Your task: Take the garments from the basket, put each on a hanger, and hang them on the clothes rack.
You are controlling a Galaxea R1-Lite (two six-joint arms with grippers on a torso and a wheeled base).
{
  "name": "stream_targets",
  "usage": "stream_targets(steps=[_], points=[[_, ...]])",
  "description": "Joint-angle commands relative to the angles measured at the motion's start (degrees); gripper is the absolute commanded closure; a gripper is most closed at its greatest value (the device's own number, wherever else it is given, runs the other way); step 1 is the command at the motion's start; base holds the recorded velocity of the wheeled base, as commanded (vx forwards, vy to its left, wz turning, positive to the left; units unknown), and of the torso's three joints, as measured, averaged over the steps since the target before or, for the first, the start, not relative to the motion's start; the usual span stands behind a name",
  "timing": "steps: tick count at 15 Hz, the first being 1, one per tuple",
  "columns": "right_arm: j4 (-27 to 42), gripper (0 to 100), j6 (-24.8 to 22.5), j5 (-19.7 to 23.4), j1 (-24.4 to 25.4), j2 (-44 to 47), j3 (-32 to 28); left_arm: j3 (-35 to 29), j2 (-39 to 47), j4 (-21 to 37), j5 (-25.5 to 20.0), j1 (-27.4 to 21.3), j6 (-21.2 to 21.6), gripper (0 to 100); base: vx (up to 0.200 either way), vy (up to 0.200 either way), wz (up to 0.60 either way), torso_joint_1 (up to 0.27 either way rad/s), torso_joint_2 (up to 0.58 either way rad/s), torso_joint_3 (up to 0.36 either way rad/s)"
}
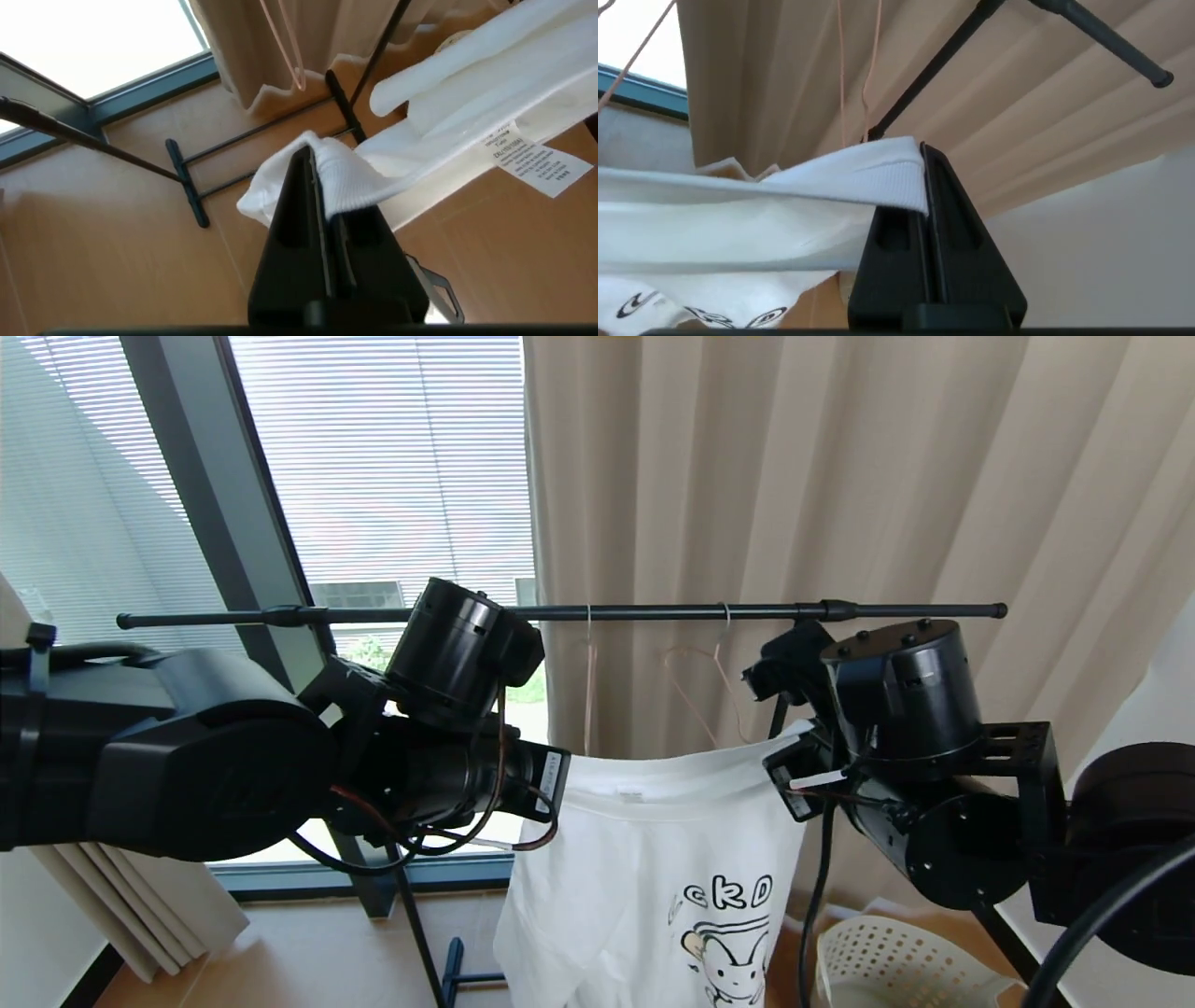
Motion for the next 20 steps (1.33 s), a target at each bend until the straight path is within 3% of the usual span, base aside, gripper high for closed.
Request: stream_targets(steps=[1, 4, 5, 10, 14, 19, 20], points=[[6.6, 100, -0.1, 0.1, 4.0, -4.5, 0.2, -5.1, 2.3, 0.0, -0.6, 2.7, 1.5, 100, 0.0, 0.0, 0.0, 0.0, 0.0, 0.0], [14.8, 100, 4.9, 0.2, 10.7, -5.2, -2.4, -10.2, 5.5, 0.0, -2.8, 3.7, 6.8, 100, 0.0, 0.0, 0.0, 0.0, 0.0, 0.0], [15.3, 100, 5.4, 0.2, 11.1, -5.1, -2.8, -10.7, 5.8, 0.0, -2.8, 3.6, 7.0, 100, 0.0, 0.0, 0.0, 0.0, 0.0, 0.0], [21.7, 100, 18.1, 0.3, 20.0, 1.3, -10.3, -19.6, 9.9, 0.1, -4.2, 2.4, 7.1, 100, 0.0, 0.0, 0.0, 0.0, 0.0, 0.0], [23.4, 100, 23.0, 1.1, 23.2, 4.7, -13.7, -21.1, 10.4, -0.1, -7.4, 2.0, 6.6, 100, 0.0, 0.0, 0.0, 0.0, 0.0, 0.0], [23.2, 100, 29.4, 7.6, 24.8, 5.6, -17.7, -22.4, 10.5, -0.1, -9.1, 1.6, 5.2, 100, 0.0, 0.0, 0.0, 0.0, 0.0, 0.0], [23.2, 100, 31.1, 12.0, 24.8, 4.8, -18.3, -22.2, 10.4, 0.0, -10.0, 1.6, 5.2, 100, 0.0, 0.0, 0.0, 0.0, 0.0, 0.0]])
